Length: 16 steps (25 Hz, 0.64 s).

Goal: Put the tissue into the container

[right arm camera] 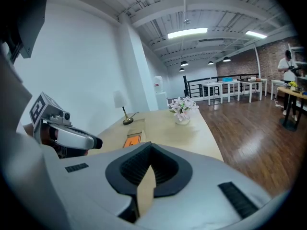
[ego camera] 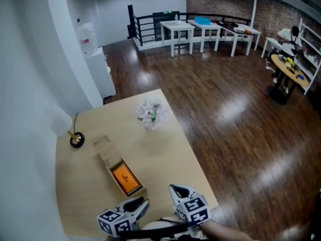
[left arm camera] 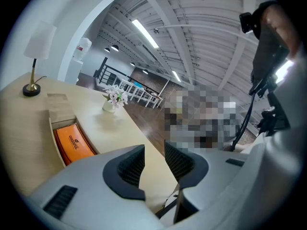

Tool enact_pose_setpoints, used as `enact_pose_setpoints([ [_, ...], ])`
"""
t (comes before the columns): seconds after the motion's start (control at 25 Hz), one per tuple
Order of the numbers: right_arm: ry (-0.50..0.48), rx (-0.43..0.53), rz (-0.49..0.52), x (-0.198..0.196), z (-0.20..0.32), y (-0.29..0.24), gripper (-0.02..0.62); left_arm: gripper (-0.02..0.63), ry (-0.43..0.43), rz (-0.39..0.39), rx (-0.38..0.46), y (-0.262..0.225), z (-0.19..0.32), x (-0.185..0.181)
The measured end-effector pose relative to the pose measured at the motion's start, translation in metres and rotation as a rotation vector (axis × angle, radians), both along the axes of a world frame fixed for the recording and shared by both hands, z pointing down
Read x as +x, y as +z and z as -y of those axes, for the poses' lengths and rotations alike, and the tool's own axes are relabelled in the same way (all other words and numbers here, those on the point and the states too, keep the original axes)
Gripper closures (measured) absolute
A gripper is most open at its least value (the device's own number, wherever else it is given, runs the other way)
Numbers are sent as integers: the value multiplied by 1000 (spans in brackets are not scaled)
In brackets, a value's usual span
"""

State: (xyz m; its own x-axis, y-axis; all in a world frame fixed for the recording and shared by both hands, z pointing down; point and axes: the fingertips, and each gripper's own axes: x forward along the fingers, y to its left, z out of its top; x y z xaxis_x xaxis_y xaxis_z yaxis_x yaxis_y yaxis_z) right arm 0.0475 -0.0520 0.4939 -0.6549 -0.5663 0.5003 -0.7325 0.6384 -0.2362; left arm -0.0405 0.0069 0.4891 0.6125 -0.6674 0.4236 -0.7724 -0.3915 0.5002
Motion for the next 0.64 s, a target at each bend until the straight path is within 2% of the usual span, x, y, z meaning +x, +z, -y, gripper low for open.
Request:
enact_pose_setpoints([
  [0.24,2,49,-6,2,14,-14,595,479,27,-4,50,-14,17,5],
  [0.64,-30,-14,-39,-4,1,-8,595,479,6,-17,-21,-11,3,2],
])
